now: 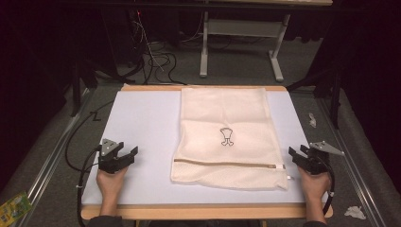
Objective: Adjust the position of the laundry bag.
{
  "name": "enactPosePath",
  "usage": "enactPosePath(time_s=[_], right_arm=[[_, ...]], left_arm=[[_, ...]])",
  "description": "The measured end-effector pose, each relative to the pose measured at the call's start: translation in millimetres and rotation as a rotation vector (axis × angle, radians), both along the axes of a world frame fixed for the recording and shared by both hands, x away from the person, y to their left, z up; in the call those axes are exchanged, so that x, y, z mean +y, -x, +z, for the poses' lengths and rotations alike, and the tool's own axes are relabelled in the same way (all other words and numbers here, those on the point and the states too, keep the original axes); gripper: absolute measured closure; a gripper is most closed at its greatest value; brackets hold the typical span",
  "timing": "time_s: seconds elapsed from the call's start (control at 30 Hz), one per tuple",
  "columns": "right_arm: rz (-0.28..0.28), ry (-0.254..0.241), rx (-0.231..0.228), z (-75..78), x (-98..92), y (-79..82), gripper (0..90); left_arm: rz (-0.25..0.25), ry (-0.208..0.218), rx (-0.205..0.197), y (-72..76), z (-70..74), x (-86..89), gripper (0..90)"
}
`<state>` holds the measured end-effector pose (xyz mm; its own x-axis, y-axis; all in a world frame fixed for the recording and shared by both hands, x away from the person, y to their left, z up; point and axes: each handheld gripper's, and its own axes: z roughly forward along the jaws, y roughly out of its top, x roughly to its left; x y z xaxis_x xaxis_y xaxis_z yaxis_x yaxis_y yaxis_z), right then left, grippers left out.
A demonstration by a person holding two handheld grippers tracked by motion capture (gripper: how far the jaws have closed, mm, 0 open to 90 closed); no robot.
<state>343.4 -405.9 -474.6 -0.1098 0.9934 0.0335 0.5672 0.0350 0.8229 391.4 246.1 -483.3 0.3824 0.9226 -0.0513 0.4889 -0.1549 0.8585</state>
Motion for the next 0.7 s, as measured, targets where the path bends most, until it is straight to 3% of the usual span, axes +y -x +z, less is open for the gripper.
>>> enactPosePath(time_s=[0.63,0.7], right_arm=[[0.003,-0.006,0.008,-0.2,-0.8,-1.2,45.6],[0.001,-0.001,-0.012,0.5,0.1,0.8,47.7]], left_arm=[[-0.013,0.002,0.002,-0.4,0.1,0.0,35.6],[-0.011,0.009,0.004,-0.8,0.2,0.7,35.7]])
